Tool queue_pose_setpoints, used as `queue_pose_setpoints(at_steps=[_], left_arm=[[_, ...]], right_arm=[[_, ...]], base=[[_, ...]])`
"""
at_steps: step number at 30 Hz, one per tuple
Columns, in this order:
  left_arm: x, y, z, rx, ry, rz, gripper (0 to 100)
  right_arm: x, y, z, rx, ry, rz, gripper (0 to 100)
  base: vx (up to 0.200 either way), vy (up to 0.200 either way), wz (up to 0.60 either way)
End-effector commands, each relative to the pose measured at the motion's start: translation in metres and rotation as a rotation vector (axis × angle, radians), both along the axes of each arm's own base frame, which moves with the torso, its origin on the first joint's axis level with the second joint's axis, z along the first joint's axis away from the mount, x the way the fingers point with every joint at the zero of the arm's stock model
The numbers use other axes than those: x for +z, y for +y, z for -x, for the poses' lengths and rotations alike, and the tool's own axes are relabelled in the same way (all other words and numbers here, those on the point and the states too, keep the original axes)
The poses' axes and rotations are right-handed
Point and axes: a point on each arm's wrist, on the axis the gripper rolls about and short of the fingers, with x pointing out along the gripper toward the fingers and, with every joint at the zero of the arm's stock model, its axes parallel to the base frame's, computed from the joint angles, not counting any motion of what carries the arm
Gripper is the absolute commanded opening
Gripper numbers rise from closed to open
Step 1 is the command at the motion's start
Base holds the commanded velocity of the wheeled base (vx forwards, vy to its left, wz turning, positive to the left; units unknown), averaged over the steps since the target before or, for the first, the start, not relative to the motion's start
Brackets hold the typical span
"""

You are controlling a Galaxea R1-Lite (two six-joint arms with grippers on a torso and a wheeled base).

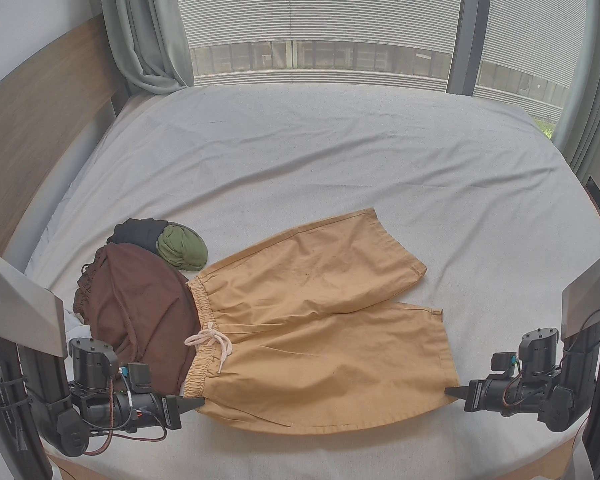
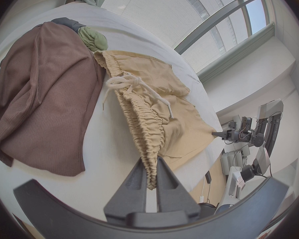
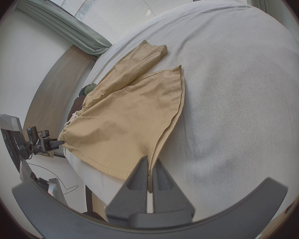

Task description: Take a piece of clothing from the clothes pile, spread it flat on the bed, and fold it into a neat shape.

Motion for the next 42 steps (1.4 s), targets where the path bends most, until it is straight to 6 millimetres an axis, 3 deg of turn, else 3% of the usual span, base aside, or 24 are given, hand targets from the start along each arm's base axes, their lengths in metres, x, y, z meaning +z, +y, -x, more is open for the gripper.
queue_pose_setpoints(at_steps=[1,12,16,26,31,42], left_arm=[[0.013,0.002,0.008,0.002,-0.019,-0.002,0],[0.006,0.003,0.017,-0.048,0.056,-0.065,0],[0.016,0.003,0.014,-0.046,-0.008,-0.027,0],[0.054,-0.010,-0.001,0.004,-0.158,0.193,0],[0.055,-0.016,-0.013,0.021,-0.180,0.243,0],[0.064,-0.029,-0.034,0.150,-0.124,0.389,0]], right_arm=[[0.013,0.000,0.007,0.018,-0.019,0.010,0],[0.028,-0.002,0.017,0.029,-0.009,0.027,0],[0.036,-0.001,0.015,0.032,-0.061,0.012,0],[0.066,0.002,-0.007,-0.004,-0.279,-0.062,0],[0.085,0.005,-0.023,-0.028,-0.368,-0.116,0],[0.100,0.008,-0.045,-0.042,-0.419,-0.148,0]], base=[[0.000,0.000,0.00],[0.000,0.000,0.00],[0.000,0.000,0.00],[0.000,0.000,0.00],[0.000,0.000,0.00],[0.000,0.000,0.00]])
